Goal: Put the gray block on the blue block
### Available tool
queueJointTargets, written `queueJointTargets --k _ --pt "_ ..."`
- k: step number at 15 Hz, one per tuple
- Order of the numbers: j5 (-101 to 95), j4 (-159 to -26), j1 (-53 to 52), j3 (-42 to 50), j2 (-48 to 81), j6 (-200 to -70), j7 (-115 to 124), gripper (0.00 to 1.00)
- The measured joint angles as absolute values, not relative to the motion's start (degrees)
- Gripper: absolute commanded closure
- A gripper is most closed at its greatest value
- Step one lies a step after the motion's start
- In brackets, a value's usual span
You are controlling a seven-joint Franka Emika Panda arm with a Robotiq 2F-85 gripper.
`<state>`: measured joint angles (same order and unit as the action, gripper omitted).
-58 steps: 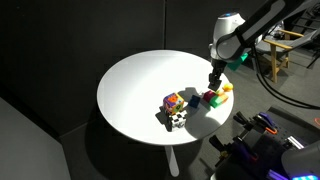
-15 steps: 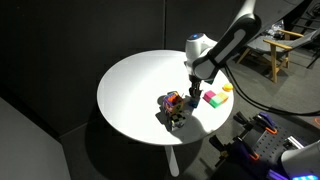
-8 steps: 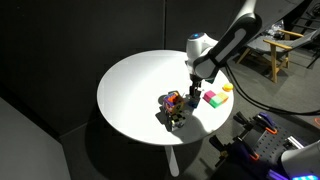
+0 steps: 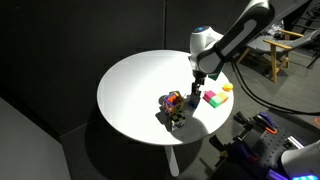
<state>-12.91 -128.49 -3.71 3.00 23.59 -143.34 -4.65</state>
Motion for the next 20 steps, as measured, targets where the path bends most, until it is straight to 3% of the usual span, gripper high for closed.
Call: queueJointTargets --k 8,20 --pt "-6.7 -135.3 -3.1 1.8 13.0 -140.0 -4.0 0.00" --pt "-6.2 -141.5 -3.0 1.6 -5.2 -123.2 3.3 0.00"
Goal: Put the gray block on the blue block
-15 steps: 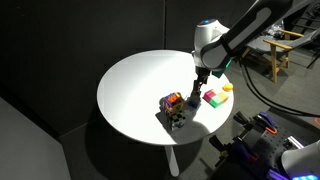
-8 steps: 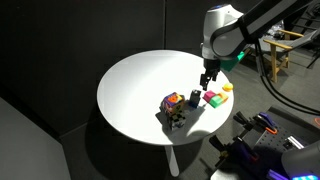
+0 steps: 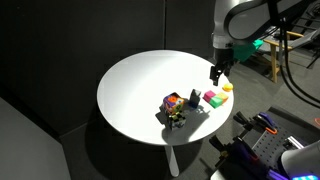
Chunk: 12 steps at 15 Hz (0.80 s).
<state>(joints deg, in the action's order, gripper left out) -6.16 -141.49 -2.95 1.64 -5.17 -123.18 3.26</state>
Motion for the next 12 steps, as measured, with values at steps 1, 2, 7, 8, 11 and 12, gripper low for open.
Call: queueJointTargets --k 1,2,7,8,11,12 --pt "-6.1 -141.9 -3.0 1.6 -6.7 -122.2 3.3 0.00" --pt "-6.0 -142.3 -3.0 1.5 -8.2 -121.4 3.3 0.00" --pt "-5.8 -144.4 -3.0 1.2 -15.5 -119.5 3.3 0.00" --pt "-5.6 -144.8 -3.0 1.2 -16.9 -119.5 3.3 0.00" --pt "-4.3 -145.8 -3.0 1.1 -21.0 -119.5 3.1 0.00" --pt "-3.6 -146.1 -3.0 1.1 -22.2 -119.5 3.1 0.00"
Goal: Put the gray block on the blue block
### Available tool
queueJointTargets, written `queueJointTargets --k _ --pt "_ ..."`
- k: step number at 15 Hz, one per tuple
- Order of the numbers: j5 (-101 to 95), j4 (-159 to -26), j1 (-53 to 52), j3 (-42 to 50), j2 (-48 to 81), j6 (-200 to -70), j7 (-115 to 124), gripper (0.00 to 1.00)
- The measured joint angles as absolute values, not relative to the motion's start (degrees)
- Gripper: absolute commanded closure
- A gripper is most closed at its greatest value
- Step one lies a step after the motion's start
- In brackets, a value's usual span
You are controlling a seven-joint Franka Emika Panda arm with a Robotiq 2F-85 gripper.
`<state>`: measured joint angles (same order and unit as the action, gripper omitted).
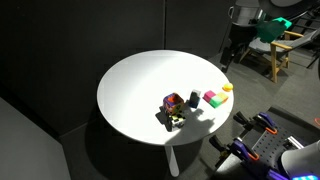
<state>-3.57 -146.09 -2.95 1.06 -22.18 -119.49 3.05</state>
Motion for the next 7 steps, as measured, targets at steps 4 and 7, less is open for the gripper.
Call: queueJointTargets --k 4,7 --pt "-1.0 -147.1 -3.0 1.1 -26.2 -117.9 1.5 0.00" --pt "-0.3 -147.2 -3.0 1.1 -27.4 -115.8 0.1 0.00"
